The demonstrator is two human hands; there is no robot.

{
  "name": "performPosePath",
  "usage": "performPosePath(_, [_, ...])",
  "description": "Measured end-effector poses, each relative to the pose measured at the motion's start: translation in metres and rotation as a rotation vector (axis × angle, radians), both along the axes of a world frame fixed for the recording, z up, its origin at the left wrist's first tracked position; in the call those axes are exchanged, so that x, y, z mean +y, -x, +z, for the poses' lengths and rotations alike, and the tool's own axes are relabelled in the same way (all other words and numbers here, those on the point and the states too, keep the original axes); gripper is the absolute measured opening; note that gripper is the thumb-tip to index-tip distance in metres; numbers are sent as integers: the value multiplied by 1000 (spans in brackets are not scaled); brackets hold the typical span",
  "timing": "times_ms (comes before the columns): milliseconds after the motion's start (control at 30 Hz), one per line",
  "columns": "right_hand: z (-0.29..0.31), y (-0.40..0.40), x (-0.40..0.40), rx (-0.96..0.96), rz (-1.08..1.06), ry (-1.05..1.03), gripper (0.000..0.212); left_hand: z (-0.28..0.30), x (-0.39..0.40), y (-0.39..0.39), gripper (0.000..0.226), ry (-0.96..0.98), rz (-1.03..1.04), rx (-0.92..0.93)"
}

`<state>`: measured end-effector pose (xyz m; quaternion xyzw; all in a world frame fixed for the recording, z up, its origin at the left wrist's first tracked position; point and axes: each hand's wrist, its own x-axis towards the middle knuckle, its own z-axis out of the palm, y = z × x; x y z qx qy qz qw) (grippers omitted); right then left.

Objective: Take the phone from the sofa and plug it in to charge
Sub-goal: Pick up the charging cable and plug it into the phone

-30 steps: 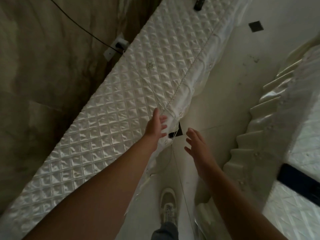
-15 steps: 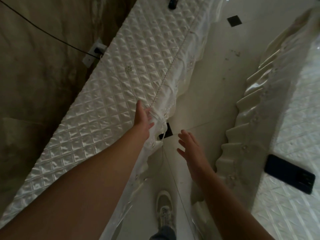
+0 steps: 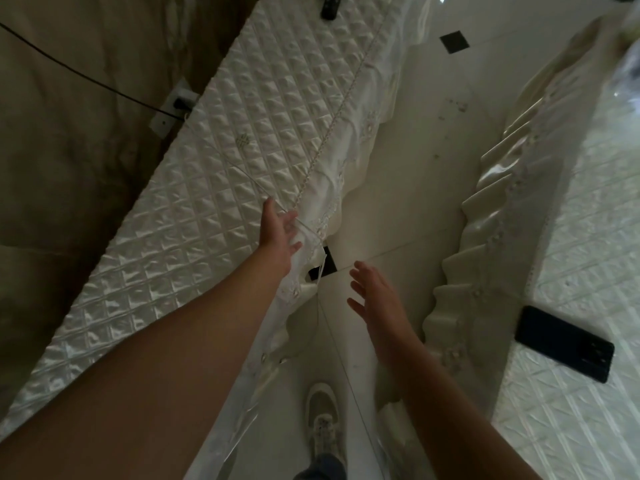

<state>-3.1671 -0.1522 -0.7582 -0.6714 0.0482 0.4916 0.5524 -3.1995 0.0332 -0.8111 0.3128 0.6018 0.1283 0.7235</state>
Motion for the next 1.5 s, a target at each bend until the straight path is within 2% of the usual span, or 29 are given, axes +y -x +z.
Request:
performPosePath(133, [-5,1,-1,10,-13,-1,19,-3,15,-1,67,25,18,36])
performPosePath(300, [-10,2,4,29,-28,-2,17,-8,29,0,76,51,29,45])
performPosePath(400, [-9,0,7,25,-37,-3,19,-3,31,2,74,91,70,-21])
performPosePath(567, [-9,-4,16,10,-12,28,18,7,26,15,58,161,164,-155])
performPosePath(633, [-10,-4,21,10,-4,31,17,6,15,23,53,162,65,-133])
performPosePath(767, [-17,0,26,-4,23,31,19,4,-19,34,27,76,-326,55])
performPosePath(867, [-23,6,29,-43,50,43,20,4,-36,45,19,70,-400,96])
performPosePath(1033, [-32,7,17,-84,28,105,22,21,-36,42,31,106,-304,-83])
performPosePath(1167, [-37,1,0,-146,18,188,44,44,-30,31,30,130,-243,-227])
performPosePath(1267, [-36,-6,-10,-220,66,236,50,60,-26,26,33,153,-198,-304])
performPosePath(1433, [-37,-14,-24,-307,147,300,59,71,-33,22,35,161,-177,-340])
performPosePath(1500, [-35,-14,-32,-347,248,298,48,74,-41,21,39,125,-214,-306])
